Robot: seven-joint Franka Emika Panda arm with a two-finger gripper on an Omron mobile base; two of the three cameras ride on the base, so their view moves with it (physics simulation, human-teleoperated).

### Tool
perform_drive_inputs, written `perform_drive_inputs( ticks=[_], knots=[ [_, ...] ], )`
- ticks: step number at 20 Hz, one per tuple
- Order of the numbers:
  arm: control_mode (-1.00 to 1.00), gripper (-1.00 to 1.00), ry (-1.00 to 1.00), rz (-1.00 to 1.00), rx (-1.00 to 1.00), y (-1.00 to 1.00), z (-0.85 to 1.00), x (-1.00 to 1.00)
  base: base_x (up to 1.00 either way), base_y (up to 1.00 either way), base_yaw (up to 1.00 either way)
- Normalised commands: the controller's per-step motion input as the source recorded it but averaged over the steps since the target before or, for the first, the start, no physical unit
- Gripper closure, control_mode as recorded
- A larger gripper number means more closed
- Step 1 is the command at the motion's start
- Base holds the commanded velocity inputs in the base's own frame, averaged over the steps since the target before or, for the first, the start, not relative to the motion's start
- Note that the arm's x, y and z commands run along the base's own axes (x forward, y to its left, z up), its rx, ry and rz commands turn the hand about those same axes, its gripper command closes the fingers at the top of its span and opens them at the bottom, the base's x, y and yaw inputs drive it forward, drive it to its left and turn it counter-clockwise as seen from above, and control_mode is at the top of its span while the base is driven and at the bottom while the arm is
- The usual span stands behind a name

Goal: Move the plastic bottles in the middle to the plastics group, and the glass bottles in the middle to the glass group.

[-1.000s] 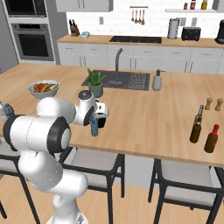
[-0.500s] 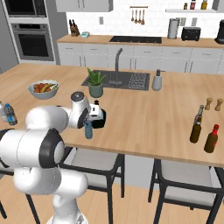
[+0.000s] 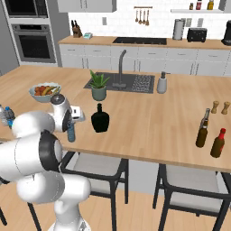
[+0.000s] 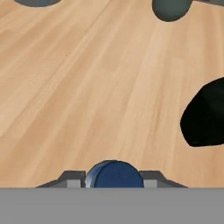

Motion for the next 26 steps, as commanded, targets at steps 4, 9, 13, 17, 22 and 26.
perform_drive_inputs(
  ticks=[4,9,13,17,22,26],
  knots=[
    [-1.0,1.0,0.0,0.23,0.02,0.73,0.18,0.46,0.0,0.0,0.0],
    [-1.0,1.0,0.01,0.25,0.02,0.7,0.09,0.26,0.0,0.0,0.0],
    [-1.0,1.0,0.0,0.14,0.0,0.69,-0.02,0.01,0.0,0.0,0.0],
    [-1.0,1.0,0.0,0.1,0.0,0.72,-0.01,0.0,0.0,0.0,0.0],
    [-1.0,1.0,0.0,0.06,0.0,0.83,0.0,0.03,0.0,0.0,0.0],
    [-1.0,1.0,0.0,0.02,0.0,0.93,0.0,0.18,0.0,0.0,0.0]
  ],
)
